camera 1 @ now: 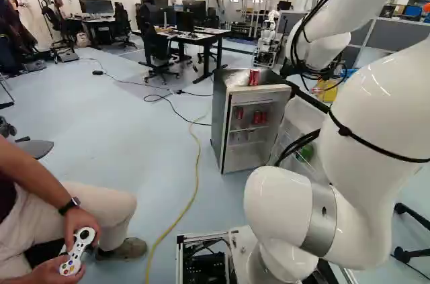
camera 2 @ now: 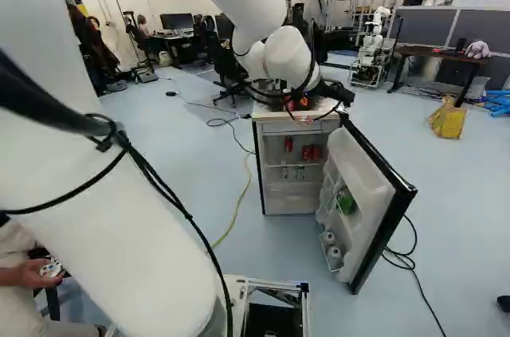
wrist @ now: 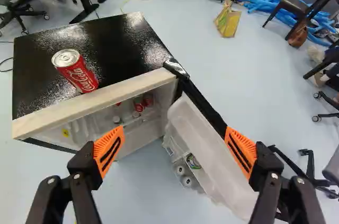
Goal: Grab a drink from the fridge
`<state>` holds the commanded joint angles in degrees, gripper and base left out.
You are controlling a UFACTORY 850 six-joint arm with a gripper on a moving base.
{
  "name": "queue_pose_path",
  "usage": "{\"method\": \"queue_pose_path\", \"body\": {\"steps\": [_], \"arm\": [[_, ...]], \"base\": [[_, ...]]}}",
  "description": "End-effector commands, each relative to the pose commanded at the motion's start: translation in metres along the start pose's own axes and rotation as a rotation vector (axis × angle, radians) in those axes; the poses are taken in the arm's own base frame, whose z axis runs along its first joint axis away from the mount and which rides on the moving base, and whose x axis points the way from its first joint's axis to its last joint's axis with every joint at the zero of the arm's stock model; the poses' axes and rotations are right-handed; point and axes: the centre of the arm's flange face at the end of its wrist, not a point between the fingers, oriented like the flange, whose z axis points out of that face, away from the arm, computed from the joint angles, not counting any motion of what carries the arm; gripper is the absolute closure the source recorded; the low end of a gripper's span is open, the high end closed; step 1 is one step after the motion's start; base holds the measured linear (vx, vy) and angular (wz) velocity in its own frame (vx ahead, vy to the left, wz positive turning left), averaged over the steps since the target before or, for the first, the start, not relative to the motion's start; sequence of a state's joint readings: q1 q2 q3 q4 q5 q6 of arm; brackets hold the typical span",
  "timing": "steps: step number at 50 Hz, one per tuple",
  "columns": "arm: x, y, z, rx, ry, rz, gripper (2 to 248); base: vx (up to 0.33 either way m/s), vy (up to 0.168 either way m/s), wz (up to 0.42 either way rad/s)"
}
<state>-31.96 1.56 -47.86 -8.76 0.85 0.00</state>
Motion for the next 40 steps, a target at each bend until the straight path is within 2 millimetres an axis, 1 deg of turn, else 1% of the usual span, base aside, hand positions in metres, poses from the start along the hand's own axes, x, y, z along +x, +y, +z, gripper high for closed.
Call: {"method": "queue_pose_path", "body": {"steps": [24,40], "arm": [[0.014,0.036,-0.005,-0.054,-0.11,0.068,3],[0.014,0.06,0.004,-0.078,-0.216,0.124,3]], "base": [[0.0,0.0,0.0],[0.0,0.0,0.0]]}}
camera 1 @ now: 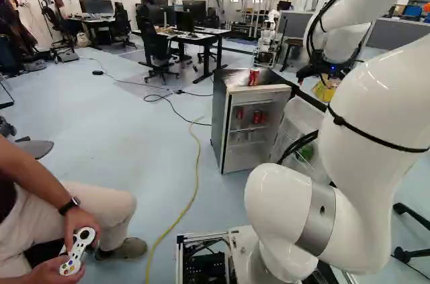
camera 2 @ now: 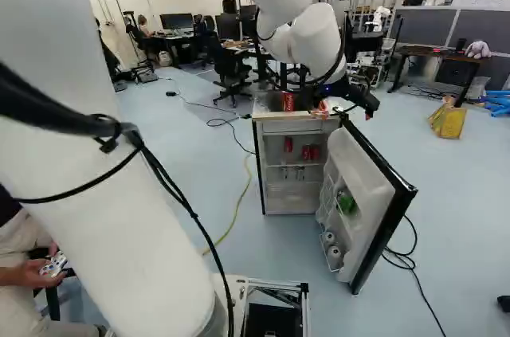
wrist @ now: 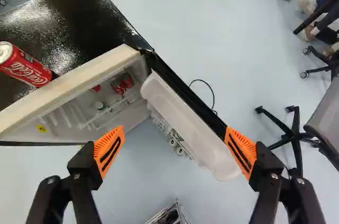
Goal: Grab a drink from the fridge
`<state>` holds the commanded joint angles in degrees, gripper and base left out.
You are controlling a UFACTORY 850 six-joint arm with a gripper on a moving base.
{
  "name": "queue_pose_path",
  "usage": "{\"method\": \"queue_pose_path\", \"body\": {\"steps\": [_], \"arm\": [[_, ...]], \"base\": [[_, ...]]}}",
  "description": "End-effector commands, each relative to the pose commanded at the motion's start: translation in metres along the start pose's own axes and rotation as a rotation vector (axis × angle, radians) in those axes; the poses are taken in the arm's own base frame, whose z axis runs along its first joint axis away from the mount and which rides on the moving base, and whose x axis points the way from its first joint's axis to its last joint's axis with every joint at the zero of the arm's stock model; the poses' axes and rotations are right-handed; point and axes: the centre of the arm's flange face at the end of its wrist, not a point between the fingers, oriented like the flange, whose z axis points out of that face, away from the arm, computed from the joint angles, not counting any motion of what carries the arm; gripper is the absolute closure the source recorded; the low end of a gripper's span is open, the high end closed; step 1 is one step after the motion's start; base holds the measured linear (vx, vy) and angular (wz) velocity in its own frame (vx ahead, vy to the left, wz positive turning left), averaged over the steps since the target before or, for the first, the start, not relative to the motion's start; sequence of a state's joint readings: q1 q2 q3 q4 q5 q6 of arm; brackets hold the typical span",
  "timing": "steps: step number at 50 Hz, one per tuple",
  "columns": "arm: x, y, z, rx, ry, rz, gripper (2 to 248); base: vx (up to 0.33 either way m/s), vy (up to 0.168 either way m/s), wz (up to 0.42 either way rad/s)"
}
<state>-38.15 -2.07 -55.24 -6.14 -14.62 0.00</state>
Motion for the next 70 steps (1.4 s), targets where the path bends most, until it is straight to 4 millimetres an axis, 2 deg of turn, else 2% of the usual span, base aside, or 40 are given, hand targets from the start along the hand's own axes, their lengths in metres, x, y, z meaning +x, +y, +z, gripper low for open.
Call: {"method": "queue_pose_path", "body": {"steps": [21,70], "arm": [[0.008,0.029,0.017,-0.021,-0.112,0.079,3],[0.044,0.094,0.057,-0.017,-0.129,0.366,3]], "base": [[0.0,0.0,0.0],[0.0,0.0,0.0]]}}
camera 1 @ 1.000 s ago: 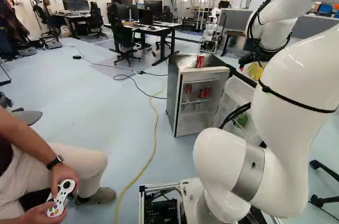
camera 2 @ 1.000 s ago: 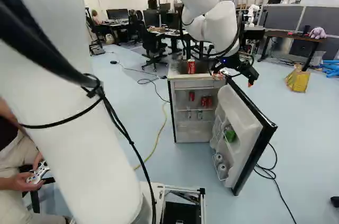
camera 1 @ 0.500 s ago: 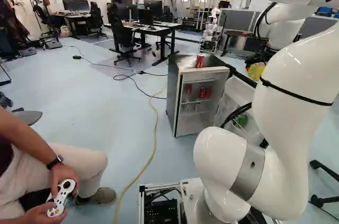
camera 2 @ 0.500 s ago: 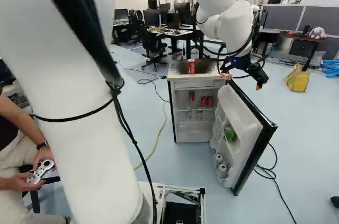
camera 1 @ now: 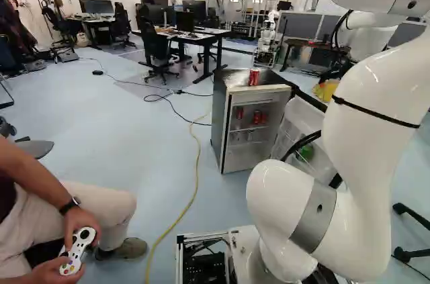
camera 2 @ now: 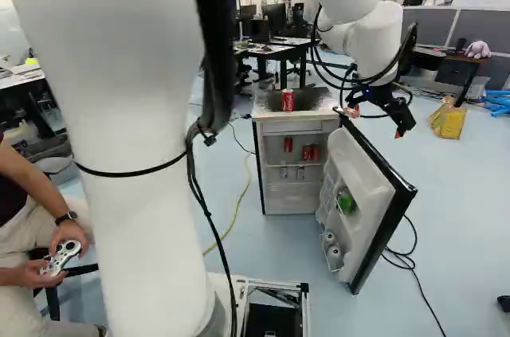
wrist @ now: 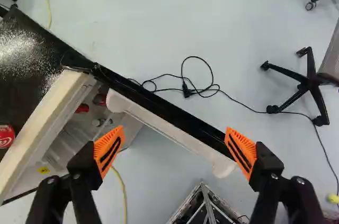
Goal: Grab a drink from the fridge
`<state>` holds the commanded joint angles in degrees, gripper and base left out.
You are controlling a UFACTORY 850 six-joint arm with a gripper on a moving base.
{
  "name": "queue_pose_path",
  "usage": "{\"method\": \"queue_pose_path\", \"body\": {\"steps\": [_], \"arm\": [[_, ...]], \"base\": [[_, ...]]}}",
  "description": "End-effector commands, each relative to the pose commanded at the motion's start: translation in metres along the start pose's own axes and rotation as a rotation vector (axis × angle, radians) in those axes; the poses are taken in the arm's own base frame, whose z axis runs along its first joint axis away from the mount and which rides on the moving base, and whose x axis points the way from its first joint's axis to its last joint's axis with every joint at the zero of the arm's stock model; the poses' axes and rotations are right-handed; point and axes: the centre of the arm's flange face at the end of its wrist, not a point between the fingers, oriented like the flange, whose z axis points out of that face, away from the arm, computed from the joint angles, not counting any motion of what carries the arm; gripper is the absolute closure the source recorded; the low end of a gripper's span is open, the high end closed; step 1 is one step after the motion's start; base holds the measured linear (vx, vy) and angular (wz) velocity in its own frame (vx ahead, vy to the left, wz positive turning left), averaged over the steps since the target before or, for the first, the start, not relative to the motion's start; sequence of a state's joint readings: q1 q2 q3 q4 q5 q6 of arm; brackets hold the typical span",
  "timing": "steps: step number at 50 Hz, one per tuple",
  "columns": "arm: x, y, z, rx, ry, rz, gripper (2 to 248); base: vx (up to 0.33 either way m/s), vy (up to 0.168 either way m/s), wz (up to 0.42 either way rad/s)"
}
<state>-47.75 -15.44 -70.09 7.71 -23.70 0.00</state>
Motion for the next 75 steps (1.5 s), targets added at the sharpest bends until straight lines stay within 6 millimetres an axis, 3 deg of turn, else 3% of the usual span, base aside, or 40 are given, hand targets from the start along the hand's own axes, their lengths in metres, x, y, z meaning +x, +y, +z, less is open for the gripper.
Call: {"method": "queue_pose_path", "body": {"steps": [45,75], "arm": [[0.048,0.044,0.029,0.071,-0.043,0.291,3],[0.067,0.087,0.083,0.065,-0.091,0.383,3]], "base": [[0.0,0.0,0.0],[0.0,0.0,0.0]]}}
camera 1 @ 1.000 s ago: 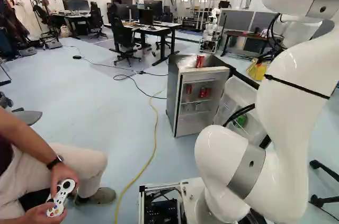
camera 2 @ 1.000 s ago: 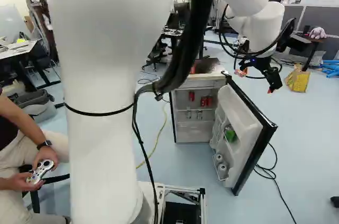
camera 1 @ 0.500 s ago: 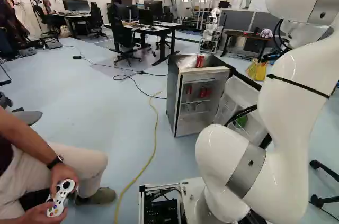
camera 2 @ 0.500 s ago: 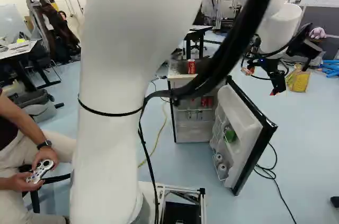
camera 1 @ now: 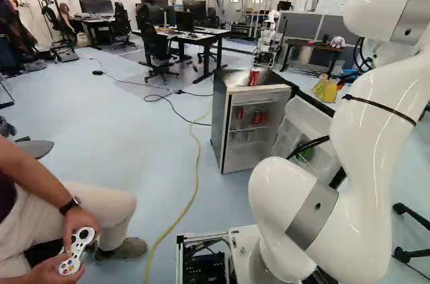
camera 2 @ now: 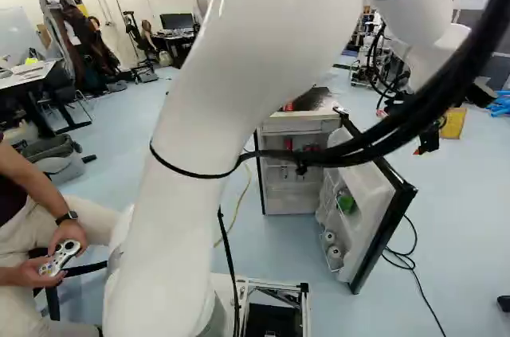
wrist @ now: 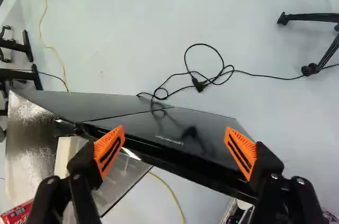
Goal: Grab a drink from the fridge
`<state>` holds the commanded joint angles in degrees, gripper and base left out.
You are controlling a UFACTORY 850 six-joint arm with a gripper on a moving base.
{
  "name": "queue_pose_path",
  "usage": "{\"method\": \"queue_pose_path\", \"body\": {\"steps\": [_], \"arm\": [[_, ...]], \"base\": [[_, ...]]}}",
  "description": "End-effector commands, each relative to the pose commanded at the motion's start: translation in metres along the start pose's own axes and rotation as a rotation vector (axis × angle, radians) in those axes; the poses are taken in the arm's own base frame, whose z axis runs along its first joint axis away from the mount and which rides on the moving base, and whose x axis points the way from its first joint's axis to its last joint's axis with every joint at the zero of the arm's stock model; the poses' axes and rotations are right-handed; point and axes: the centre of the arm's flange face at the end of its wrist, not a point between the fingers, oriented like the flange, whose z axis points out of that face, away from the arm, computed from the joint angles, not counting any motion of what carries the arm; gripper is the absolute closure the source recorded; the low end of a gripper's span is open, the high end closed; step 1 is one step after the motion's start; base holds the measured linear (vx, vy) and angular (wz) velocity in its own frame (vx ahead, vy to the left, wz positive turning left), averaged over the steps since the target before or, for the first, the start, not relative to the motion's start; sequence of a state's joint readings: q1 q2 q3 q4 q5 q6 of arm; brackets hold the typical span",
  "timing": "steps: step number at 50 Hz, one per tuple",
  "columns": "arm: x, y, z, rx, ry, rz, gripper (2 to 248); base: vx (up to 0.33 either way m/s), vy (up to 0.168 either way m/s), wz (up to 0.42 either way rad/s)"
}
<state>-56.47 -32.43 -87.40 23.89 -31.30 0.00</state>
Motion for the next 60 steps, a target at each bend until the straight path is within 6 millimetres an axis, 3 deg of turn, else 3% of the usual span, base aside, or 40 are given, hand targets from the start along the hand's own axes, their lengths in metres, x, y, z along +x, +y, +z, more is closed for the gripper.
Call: {"method": "queue_pose_path", "body": {"steps": [14,60], "arm": [[0.011,0.015,0.023,-0.012,-0.009,0.02,3],[0.005,0.033,0.083,-0.038,-0.077,0.037,3]], "base": [[0.0,0.0,0.0],[0.0,0.0,0.0]]}}
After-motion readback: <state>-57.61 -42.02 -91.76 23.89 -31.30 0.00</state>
